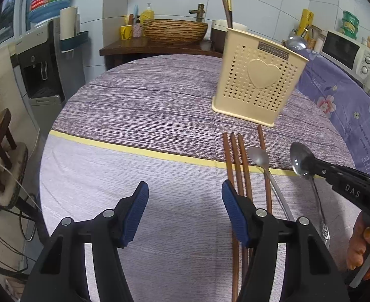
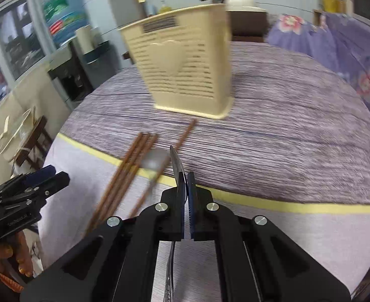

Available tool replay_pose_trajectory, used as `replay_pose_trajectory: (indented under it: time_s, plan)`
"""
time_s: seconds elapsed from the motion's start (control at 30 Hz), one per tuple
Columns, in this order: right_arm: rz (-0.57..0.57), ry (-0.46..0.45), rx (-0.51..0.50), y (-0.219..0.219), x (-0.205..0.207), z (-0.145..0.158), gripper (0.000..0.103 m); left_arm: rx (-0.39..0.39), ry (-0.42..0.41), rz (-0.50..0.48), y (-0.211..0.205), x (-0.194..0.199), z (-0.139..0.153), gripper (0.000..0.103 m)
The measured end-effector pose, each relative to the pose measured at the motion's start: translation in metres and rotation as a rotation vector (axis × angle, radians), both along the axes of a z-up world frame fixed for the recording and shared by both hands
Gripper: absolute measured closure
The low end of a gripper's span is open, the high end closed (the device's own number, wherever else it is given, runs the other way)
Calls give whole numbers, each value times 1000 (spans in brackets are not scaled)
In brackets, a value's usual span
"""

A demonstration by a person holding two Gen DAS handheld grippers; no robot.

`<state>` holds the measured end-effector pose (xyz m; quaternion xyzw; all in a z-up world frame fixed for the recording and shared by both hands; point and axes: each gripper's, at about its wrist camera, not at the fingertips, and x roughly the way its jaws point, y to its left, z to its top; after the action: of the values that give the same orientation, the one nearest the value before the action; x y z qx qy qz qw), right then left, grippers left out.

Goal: Organize utensils
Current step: 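Grasp a brown wooden chopstick with the left tool while the right tool holds the spoon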

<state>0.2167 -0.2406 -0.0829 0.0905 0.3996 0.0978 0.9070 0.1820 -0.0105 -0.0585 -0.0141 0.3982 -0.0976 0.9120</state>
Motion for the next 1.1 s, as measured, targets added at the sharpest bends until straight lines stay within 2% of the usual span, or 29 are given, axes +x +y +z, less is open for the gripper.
replay_pose_trajectory:
  time_s: [0.17, 0.37, 0.6, 0.73, 0.8, 0.87, 1.1]
  plan:
    - [-66, 52, 40, -27, -1, -20, 100, 16, 37, -61, -22, 9, -10, 57]
    - [-90, 58, 17, -34, -3, -25, 94, 56, 65, -91, -41, 16, -22, 64]
    - [-114, 64, 0, -35, -7, -28, 90, 55, 83, -101, -46, 19, -29, 66]
    - [-123, 68, -24, -34, -8, -28, 82, 101, 67, -94, -50, 20, -30, 68]
    - [-144, 72, -32, -36, -10, -27, 72, 120, 65, -98, -50, 21, -30, 70]
    - [-175, 82, -41, -39, -14, -26, 57, 145, 63, -96, -46, 23, -30, 71]
    - [-201, 130, -23, -29, -19, -24, 55, 142, 97, -85, -39, 49, -29, 71]
